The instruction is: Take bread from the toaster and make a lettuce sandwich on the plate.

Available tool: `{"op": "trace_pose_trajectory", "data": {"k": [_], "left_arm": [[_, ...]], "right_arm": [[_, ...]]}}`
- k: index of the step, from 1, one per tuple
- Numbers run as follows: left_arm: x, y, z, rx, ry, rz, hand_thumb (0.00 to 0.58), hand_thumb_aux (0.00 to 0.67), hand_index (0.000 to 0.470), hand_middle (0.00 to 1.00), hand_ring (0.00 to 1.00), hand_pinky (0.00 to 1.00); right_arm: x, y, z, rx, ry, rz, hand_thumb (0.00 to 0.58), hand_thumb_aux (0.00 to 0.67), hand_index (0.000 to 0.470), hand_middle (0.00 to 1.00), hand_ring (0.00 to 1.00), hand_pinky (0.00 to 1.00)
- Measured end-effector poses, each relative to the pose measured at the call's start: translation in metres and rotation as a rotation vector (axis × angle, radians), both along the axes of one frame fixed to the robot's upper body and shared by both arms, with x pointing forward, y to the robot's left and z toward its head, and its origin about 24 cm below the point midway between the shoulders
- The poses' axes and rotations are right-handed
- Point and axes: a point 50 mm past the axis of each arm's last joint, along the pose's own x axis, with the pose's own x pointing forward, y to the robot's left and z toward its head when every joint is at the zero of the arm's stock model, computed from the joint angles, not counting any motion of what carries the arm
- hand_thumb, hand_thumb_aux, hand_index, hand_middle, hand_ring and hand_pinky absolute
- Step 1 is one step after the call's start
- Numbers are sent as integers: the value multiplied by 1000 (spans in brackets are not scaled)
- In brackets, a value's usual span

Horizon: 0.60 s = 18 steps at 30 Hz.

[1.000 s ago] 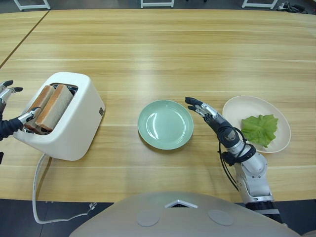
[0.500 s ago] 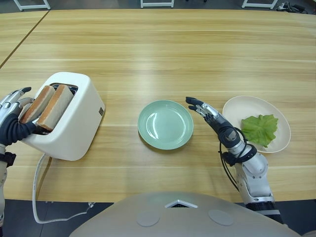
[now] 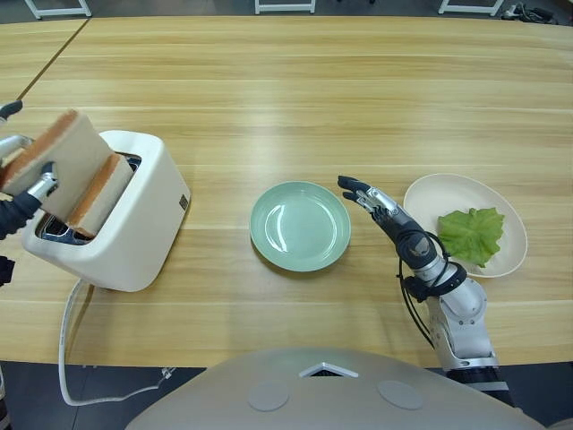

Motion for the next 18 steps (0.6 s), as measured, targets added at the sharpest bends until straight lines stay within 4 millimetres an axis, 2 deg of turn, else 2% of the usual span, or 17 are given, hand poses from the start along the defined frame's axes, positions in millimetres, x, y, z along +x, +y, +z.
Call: {"op": "trace_pose_trajectory", "data": {"k": [3,5,7,10,14,15,18], "left_arm": [[0,1,24,-25,-148,-16,580,670,470,0,0,0],[12,-17,35,-22,-191,-93,580,670,470,0,0,0],[31,-46,32,-19,-172,-214,580,670,470,0,0,0],[61,-93,11,4,-79,-365,580,670,470,0,0,0],[83,-165,-21,113,-7,-553,580,670,470,0,0,0],[86,-190,-34,165,16,-614,580,670,470,0,0,0],[96,-230,-74,336,77,-681,580,670,470,0,0,0]], "right_arm": [[1,0,0,-1,-3,0,0,0,0,0,0,0],[4,1,0,-1,-6,1,0,0,0,0,0,0],[7,2,0,1,-11,2,0,0,0,0,0,0],[13,1,-2,2,-5,2,0,0,0,0,0,0],[24,-1,2,9,-30,-20,0,0,0,0,0,0],[31,-7,5,9,-36,-70,0,0,0,0,0,0],[49,-35,13,-32,-36,-243,0,0,0,0,0,0]]}}
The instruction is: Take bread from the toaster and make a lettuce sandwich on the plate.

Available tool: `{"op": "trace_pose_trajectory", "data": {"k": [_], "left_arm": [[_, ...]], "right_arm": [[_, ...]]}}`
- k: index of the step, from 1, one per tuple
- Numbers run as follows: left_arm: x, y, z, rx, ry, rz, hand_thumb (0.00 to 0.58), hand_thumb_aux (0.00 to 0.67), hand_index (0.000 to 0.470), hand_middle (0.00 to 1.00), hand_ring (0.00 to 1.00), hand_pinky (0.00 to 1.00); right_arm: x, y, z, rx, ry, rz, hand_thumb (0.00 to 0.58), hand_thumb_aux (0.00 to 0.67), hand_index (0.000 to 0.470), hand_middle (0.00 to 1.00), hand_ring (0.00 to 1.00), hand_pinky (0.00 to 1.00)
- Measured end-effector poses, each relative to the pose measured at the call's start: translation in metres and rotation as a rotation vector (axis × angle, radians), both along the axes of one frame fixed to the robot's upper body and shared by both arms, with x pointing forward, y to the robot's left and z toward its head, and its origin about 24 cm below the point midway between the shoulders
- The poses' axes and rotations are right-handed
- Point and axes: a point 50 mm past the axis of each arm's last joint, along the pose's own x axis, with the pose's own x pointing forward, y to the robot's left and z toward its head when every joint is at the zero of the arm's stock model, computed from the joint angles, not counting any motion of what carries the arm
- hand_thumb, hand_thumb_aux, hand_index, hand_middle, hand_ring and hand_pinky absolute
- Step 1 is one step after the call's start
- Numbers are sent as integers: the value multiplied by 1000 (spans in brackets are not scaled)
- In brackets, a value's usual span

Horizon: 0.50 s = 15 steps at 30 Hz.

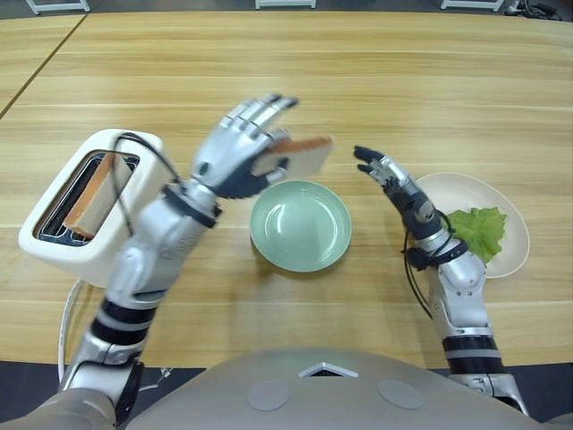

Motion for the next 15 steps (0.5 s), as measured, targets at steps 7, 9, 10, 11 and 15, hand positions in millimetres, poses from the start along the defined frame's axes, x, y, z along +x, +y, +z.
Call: {"op": "trace_pose_trajectory", "data": {"k": [7,9,10,11,15], "left_arm": [[3,-32,-62,200,-12,-61,580,670,470,0,0,0],[0,-36,-68,215,-14,-67,580,670,470,0,0,0],[-1,-37,-71,218,-8,-67,580,670,470,0,0,0],[-2,-37,-73,221,-2,-67,580,670,470,0,0,0],[-13,-34,-79,234,30,-58,0,0,0,0,0,0]], "right_arm": [[8,-27,13,-68,-19,-120,0,0,0,0,0,0],[10,-27,15,-101,-26,-117,0,0,0,0,0,0],[10,-27,16,-123,-29,-118,0,0,0,0,0,0],[10,-29,17,-153,-34,-124,0,0,0,0,0,0],[4,-58,30,-497,-55,-188,0,0,0,0,0,0]]}}
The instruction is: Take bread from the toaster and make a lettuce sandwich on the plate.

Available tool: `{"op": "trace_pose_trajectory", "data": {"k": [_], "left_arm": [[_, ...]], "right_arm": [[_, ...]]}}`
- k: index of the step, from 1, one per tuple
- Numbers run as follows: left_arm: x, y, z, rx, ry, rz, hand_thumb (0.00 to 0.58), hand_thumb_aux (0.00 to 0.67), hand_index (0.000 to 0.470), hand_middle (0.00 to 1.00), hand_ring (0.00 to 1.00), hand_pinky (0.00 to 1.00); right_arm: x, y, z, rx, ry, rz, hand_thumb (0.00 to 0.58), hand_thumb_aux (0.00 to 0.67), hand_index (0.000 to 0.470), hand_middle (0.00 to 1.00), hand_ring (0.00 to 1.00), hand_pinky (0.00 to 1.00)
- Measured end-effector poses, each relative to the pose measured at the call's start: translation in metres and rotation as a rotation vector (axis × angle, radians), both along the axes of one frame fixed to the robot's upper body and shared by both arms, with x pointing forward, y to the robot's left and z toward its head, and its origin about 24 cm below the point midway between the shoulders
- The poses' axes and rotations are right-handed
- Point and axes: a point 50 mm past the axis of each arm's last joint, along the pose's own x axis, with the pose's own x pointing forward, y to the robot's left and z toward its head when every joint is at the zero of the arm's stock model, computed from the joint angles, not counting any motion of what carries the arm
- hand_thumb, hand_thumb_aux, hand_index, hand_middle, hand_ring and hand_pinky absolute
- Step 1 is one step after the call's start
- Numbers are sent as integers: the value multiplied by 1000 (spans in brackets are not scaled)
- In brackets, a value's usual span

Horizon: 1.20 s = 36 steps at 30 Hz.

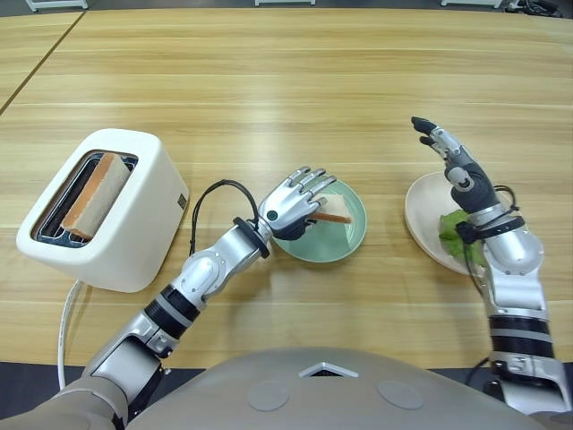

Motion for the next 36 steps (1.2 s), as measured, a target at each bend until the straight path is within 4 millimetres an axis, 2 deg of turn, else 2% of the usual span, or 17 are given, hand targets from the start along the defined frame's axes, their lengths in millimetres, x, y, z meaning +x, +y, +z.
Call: {"op": "trace_pose_trajectory", "data": {"k": [3,7,9,13,17,18,19,20,22,23,27,32,36], "left_arm": [[-11,4,-1,5,25,12,0,0,0,0,0,0],[-15,6,8,-10,10,31,0,0,0,0,0,0],[-15,10,9,-2,13,53,0,0,0,0,0,0],[-16,17,11,6,16,87,0,0,0,0,0,0],[-21,33,32,-133,31,146,0,0,0,0,0,0],[-23,37,35,-192,63,160,0,0,0,0,0,0],[-24,42,38,-245,91,174,0,0,0,0,0,0],[-28,50,42,-347,146,202,0,0,0,0,0,0],[-32,61,47,-445,196,230,0,0,0,0,0,0],[-33,66,49,-476,207,243,0,0,0,0,0,0],[-37,81,53,-511,207,290,0,0,0,0,0,0],[-40,90,53,-527,209,314,0,0,0,0,0,0],[-42,92,54,-527,205,320,0,0,0,0,0,0]], "right_arm": [[-9,-32,0,-362,44,-103,0,0,0,0,0,0],[-16,-74,-3,-814,105,-224,0,0,0,0,0,0],[-22,-97,-14,-1043,176,-241,0,0,0,0,0,0],[-26,-99,-33,-1123,235,-170,0,0,0,0,0,0],[-30,-107,-41,-1212,292,-121,0,0,0,0,0,0],[-30,-107,-42,-1222,297,-111,96,58,41,0,0,0],[-30,-108,-44,-1230,304,-102,476,386,271,0,0,0],[-30,-106,-47,-1232,305,-85,527,468,328,0,0,0],[-27,-102,-48,-1229,297,-69,568,575,404,0,0,0],[-25,-101,-48,-1227,290,-65,575,607,426,0,0,0],[-23,-97,-51,-1218,293,-42,580,670,470,0,0,0],[-21,-90,-52,-1169,267,-21,580,670,470,0,0,0],[-15,-78,-45,-1098,194,-5,580,670,470,0,0,0]]}}
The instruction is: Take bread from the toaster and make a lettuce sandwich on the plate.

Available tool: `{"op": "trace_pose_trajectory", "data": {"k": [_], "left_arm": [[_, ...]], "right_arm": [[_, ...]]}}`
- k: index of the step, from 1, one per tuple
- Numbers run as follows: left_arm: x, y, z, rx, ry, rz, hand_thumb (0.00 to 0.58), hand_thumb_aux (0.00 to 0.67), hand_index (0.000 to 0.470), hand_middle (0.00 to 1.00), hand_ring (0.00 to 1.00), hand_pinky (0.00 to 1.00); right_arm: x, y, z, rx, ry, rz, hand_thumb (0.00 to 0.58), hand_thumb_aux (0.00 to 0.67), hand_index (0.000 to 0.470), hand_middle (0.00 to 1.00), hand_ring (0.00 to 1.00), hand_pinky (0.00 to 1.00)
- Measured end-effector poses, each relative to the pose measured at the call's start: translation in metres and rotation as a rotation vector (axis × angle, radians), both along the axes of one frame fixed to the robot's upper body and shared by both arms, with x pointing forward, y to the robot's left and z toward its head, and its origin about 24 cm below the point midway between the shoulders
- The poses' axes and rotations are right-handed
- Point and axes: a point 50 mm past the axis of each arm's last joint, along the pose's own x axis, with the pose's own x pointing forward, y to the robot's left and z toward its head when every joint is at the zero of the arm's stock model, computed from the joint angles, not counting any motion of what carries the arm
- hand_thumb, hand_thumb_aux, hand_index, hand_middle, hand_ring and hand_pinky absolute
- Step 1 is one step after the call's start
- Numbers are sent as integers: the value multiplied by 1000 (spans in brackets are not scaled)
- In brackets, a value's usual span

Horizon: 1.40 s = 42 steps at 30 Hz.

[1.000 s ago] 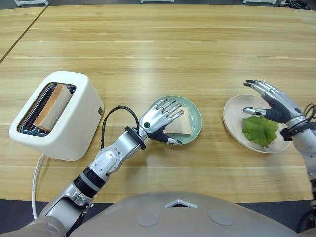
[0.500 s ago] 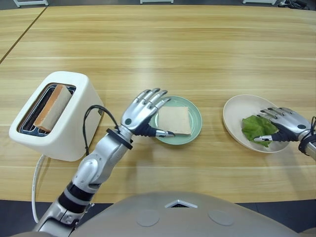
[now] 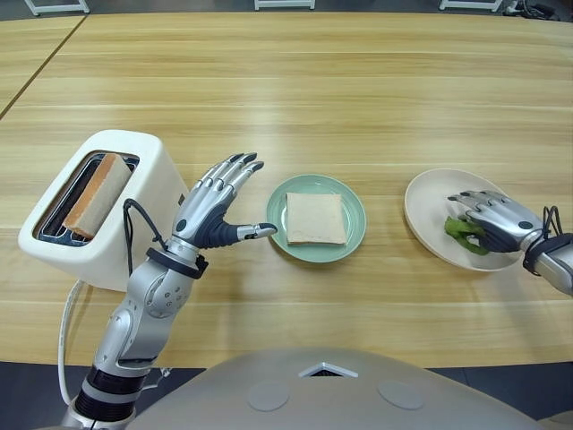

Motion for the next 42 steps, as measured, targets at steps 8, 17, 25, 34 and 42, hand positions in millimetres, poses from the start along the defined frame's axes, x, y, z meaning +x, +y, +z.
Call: {"op": "trace_pose_trajectory", "data": {"k": [8,17,25,34,42], "left_arm": [[-7,5,-2,-36,34,22,0,0,0,0,0,0],[-6,0,-3,-81,51,3,0,0,0,0,0,0],[-2,-7,-8,-85,74,-37,0,0,0,0,0,0],[-2,-9,-9,-85,91,-45,0,0,0,0,0,0],[-3,-8,-10,-77,106,-47,0,0,0,0,0,0]], "right_arm": [[26,55,37,225,-102,189,580,670,470,0,0,0],[61,156,53,416,37,544,580,670,470,0,0,0],[82,193,14,349,124,578,466,373,262,0,0,0],[85,197,-14,337,70,550,0,0,0,0,0,0],[78,200,-11,348,54,579,0,0,0,0,0,0]]}}
